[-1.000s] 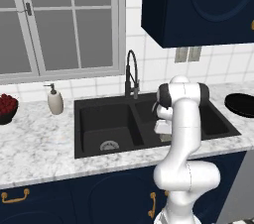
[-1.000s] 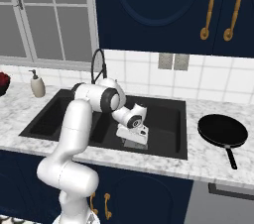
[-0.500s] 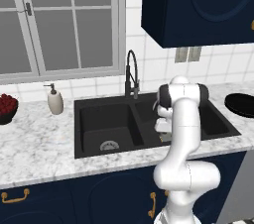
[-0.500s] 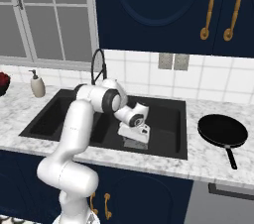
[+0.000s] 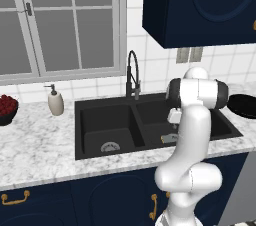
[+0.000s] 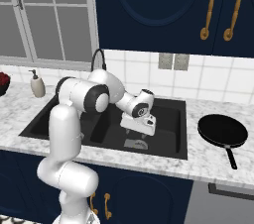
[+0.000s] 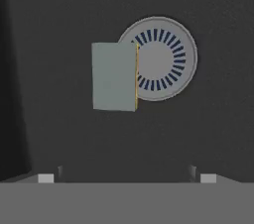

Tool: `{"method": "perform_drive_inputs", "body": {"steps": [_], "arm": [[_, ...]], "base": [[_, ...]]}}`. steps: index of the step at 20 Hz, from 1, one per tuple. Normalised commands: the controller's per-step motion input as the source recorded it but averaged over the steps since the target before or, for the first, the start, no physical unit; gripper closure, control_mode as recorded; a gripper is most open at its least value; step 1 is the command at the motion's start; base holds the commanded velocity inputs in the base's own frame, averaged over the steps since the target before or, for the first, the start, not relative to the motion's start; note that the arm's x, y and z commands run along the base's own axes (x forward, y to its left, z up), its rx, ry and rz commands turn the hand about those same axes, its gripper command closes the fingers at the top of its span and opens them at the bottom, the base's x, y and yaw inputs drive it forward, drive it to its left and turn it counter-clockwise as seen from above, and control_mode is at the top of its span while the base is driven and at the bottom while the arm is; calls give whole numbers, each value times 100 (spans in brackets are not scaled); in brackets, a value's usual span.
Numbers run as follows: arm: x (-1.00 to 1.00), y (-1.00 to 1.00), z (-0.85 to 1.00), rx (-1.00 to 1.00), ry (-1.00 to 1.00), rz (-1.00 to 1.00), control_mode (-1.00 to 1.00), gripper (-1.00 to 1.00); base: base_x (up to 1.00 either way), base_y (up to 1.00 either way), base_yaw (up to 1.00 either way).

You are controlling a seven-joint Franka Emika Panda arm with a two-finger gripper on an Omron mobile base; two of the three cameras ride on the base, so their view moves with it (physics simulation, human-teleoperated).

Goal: Pick the pan and sponge and place them into the sink. Then turn on the water.

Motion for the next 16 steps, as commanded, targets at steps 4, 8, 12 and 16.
{"method": "perform_drive_inputs", "body": {"steps": [4, 8, 12, 16], "arm": [[-72, -42, 100, -27, -13, -2, -100, -100], [-65, -43, 100, -35, -2, -4, -100, -100], [-62, -38, 100, -27, 0, -5, -100, -100], [-49, -41, 98, -13, 0, -7, -100, -100]], "base": [[0, 0, 0], [0, 0, 0], [0, 0, 0], [0, 0, 0]]}}
